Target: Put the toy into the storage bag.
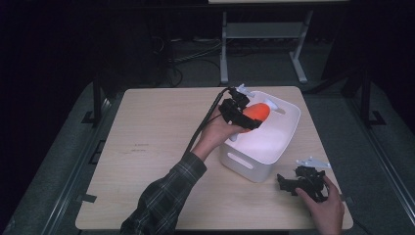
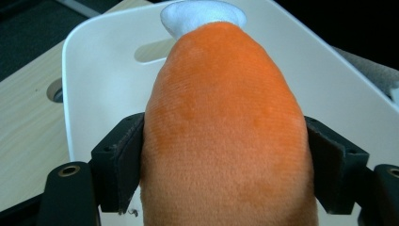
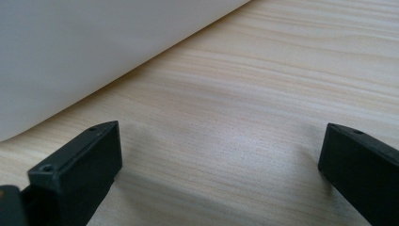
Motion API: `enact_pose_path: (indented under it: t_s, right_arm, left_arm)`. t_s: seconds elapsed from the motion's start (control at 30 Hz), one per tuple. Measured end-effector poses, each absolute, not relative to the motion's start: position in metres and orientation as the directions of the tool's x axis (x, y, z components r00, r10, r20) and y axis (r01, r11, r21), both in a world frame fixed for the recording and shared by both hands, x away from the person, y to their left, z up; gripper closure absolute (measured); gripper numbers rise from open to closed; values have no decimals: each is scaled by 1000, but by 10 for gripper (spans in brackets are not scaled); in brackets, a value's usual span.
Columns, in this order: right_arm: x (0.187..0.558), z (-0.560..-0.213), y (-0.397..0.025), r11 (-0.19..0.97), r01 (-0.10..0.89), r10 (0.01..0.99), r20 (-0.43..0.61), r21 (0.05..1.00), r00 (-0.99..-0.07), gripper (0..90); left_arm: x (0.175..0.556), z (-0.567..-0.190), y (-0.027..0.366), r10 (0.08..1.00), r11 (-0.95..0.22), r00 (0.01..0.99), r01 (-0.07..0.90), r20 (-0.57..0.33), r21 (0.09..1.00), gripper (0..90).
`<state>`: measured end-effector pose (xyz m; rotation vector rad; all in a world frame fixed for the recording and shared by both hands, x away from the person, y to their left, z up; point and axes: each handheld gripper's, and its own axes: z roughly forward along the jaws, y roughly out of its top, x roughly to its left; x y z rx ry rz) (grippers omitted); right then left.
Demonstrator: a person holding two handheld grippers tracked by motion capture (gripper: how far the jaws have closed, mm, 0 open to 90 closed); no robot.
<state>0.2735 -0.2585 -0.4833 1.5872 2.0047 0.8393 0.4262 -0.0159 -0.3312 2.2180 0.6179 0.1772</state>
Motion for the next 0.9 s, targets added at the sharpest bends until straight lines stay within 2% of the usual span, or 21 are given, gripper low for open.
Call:
enact_pose_path:
  t_s: [0.63,0.9]
  right_arm:
    - [274,-483,-258,153,699,971,25,698,-238,0]
    - [274,-483,-258,153,699,971,25,698,-238,0]
  left_arm:
    - [425,-334,-13,513,-579,858,373,-31,725,205]
    - [427,-333,-12,526,-572,850,374,-24,730,160]
